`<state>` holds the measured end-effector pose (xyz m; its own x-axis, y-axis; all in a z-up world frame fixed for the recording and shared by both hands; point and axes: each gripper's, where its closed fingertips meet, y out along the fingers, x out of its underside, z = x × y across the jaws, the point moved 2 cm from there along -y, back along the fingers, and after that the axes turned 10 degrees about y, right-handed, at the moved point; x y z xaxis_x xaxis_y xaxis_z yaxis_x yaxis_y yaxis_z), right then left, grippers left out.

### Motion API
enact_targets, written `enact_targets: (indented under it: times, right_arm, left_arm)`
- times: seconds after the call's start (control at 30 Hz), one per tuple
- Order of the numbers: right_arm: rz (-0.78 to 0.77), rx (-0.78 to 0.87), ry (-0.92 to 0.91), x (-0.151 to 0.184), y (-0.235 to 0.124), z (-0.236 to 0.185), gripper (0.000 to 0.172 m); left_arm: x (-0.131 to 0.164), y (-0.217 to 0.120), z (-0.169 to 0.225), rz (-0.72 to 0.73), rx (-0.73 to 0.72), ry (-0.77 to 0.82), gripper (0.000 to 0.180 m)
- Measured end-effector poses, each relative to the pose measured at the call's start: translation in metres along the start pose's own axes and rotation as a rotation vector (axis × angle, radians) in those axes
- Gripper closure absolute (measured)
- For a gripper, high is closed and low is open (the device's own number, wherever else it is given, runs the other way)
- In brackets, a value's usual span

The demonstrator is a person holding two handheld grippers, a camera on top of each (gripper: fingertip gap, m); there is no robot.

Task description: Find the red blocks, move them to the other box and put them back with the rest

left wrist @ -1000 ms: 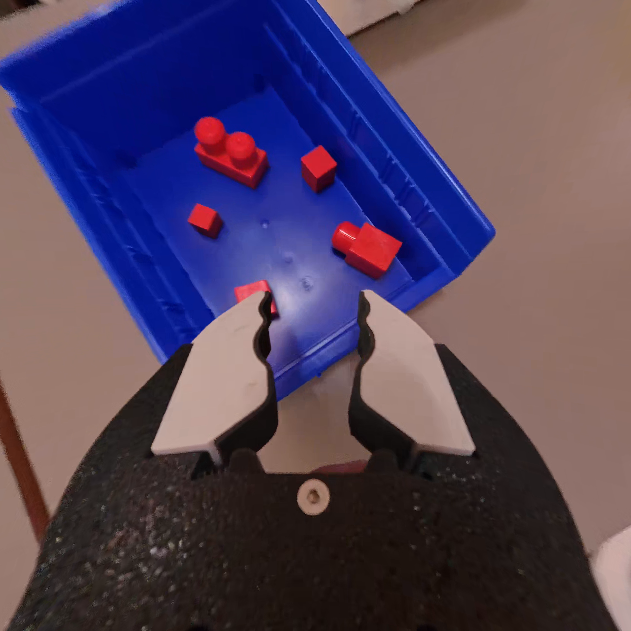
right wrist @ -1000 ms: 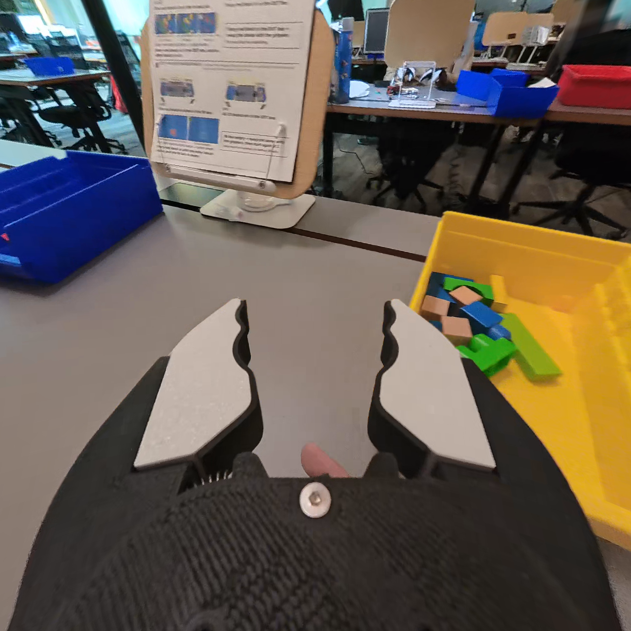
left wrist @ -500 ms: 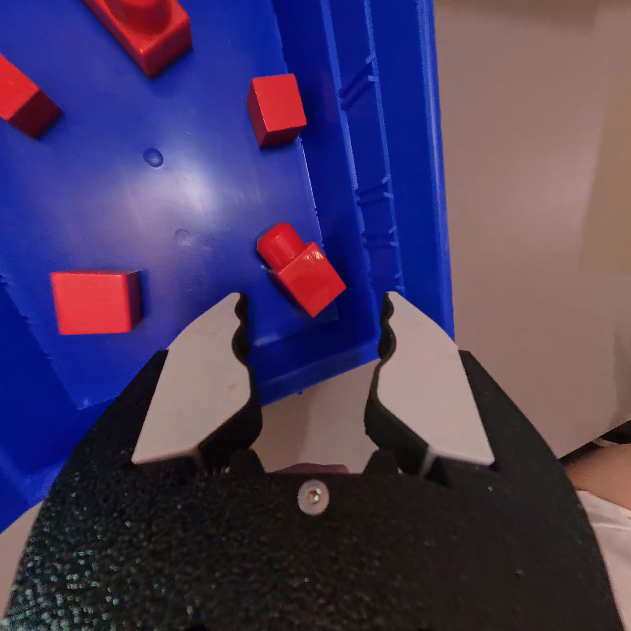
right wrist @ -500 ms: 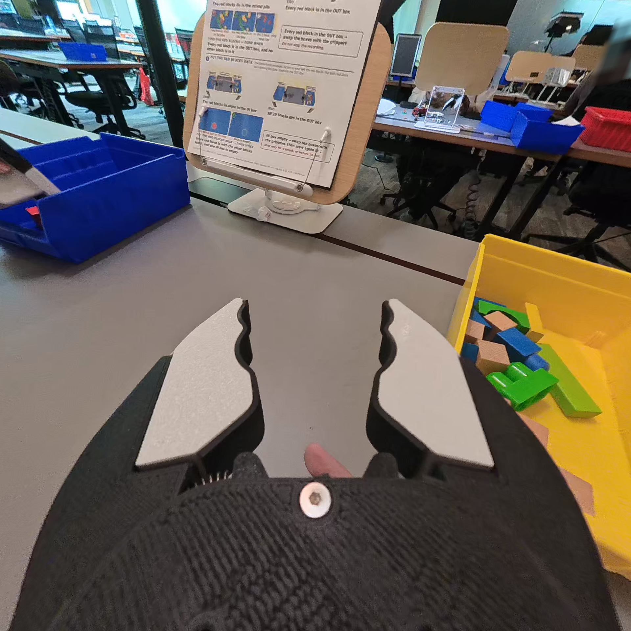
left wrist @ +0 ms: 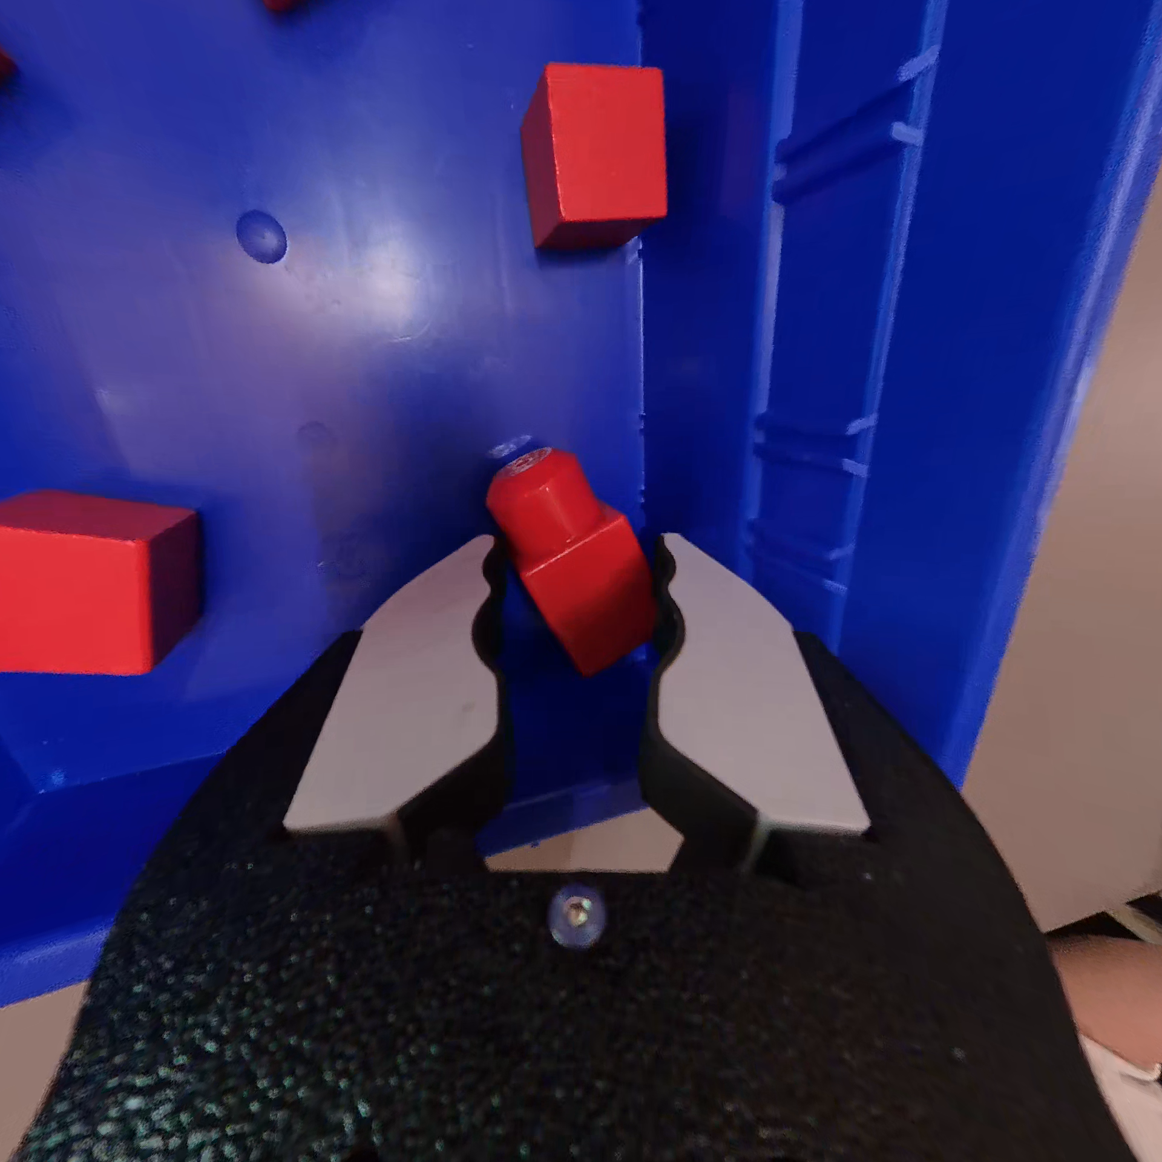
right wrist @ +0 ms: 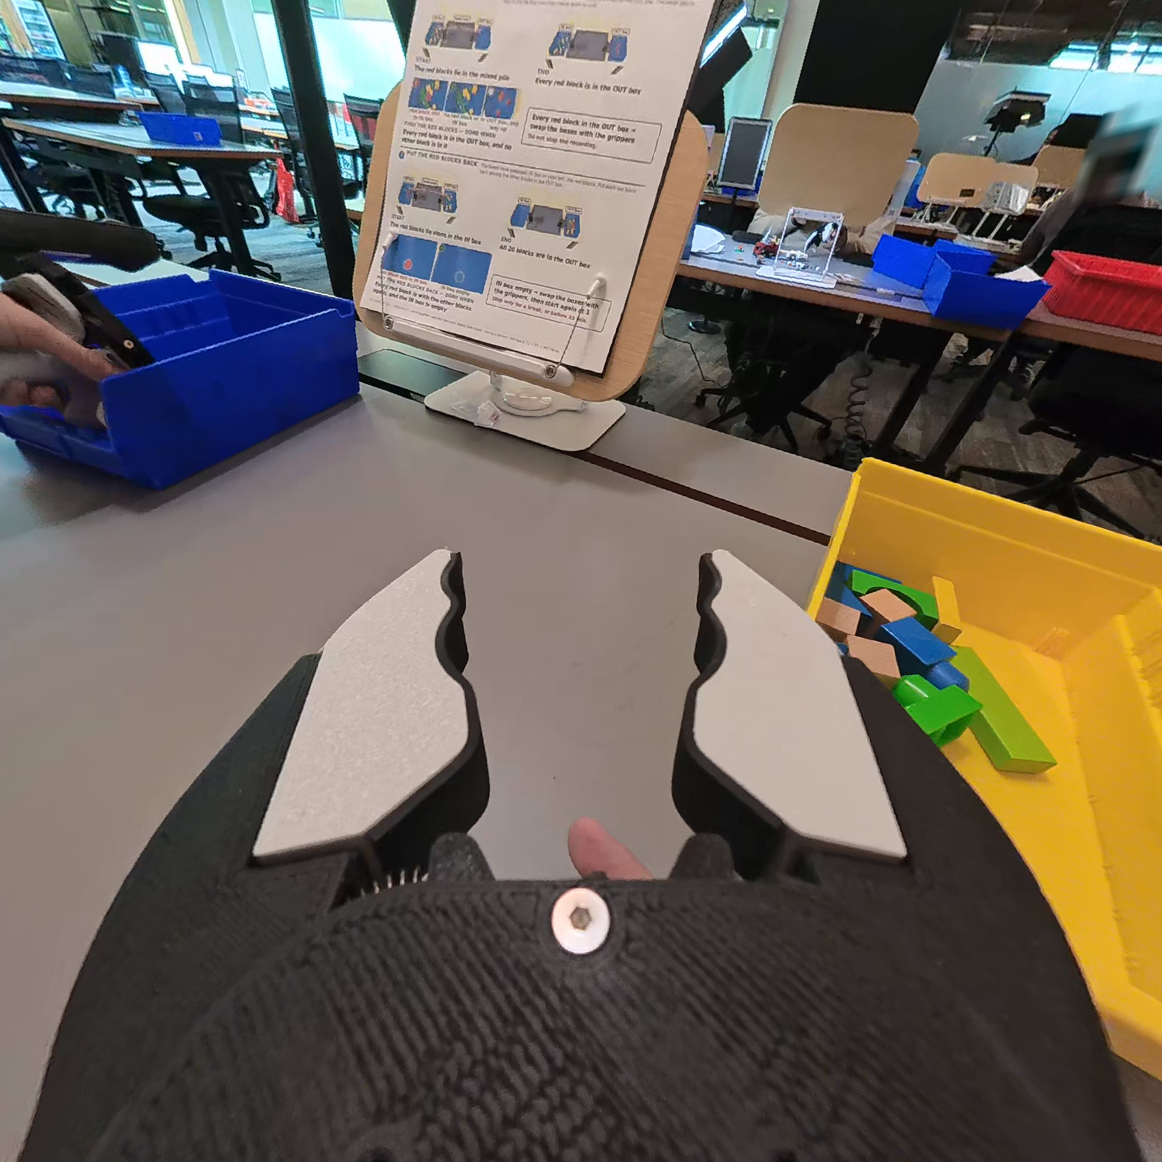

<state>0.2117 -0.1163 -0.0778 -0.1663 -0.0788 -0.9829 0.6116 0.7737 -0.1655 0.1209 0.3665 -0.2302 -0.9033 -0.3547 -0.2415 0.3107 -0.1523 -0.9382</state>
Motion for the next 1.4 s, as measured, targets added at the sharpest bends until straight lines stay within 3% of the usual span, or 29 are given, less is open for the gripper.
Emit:
enact_targets:
  times: [0.13,0.2,0.37,0.47,0.53,0.67,0.8,1.03,1.27,1.4]
  right_arm:
    - [0.016,-0.011,0.007,-0.003,-0.001,-0.002,0.101]
    - [0.024,-0.026,0.010,-0.004,0.001,-0.006,0.101]
    - [0.047,-0.137,0.060,-0.005,0.015,-0.032,0.104]
    - [0.064,-0.273,0.096,-0.007,0.025,-0.063,0.104]
    - [0.069,-0.377,0.126,-0.007,0.030,-0.086,0.104]
    - [0.081,-0.623,0.225,-0.007,0.034,-0.134,0.105]
    - [0.108,-0.824,0.314,-0.009,0.035,-0.169,0.109]
    - [0.108,-1.045,0.415,-0.011,0.027,-0.194,0.118]
    - [0.088,-1.074,0.388,-0.002,0.029,-0.190,0.136]
    - [0.056,-0.953,0.331,0.000,0.036,-0.171,0.137]
  left_arm:
    - [-0.003,-0.013,-0.012,0.019,-0.126,0.187,0.136]
    - [-0.014,-0.036,-0.006,0.124,-0.117,0.259,0.136]
    - [-0.037,-0.132,0.043,0.570,0.053,0.477,0.137]
    - [-0.023,-0.173,0.094,0.753,0.197,0.712,0.138]
    - [-0.003,-0.184,0.132,0.821,0.316,0.889,0.138]
    - [0.042,-0.185,0.203,0.909,0.605,1.177,0.138]
    - [0.082,-0.182,0.262,1.026,0.900,1.340,0.138]
    - [0.110,-0.149,0.317,1.057,1.120,1.477,0.138]
    - [0.112,-0.133,0.325,1.036,1.188,1.466,0.138]
    - [0.099,-0.121,0.321,1.086,1.070,1.383,0.141]
